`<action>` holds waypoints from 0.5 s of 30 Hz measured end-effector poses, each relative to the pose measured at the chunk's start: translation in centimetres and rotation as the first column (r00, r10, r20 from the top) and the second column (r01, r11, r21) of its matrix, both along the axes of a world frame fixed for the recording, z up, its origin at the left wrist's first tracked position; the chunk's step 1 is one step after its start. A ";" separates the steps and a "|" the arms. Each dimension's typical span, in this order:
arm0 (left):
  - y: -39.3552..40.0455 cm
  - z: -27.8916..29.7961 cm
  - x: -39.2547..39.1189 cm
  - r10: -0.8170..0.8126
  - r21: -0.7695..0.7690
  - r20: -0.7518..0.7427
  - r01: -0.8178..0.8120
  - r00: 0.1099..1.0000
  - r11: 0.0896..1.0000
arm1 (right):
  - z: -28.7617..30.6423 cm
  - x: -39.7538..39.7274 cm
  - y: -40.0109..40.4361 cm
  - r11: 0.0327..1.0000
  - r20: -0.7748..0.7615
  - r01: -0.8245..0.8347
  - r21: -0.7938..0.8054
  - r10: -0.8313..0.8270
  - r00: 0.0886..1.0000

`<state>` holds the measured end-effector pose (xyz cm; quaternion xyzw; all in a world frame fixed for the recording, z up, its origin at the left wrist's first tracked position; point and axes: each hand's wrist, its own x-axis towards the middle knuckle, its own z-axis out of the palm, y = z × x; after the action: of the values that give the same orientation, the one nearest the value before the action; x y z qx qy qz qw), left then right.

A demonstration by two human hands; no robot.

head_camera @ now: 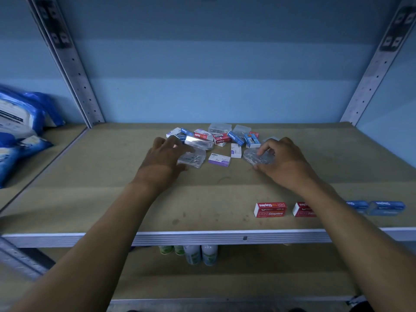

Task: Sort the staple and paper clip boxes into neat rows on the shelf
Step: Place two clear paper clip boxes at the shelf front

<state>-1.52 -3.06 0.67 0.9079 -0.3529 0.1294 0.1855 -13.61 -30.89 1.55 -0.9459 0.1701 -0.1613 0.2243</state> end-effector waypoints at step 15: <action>0.4 1.2 -1.2 -0.142 0.070 -0.037 0.144 0.989 0.987 | 1.5 -2.1 0.0 0.924 0.134 -0.006 0.382 -0.050 0.990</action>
<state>-2.72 -2.70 1.83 0.8884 -0.4185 0.0885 0.1669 -15.67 -30.91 3.07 -0.8685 0.1924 -0.1944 0.4134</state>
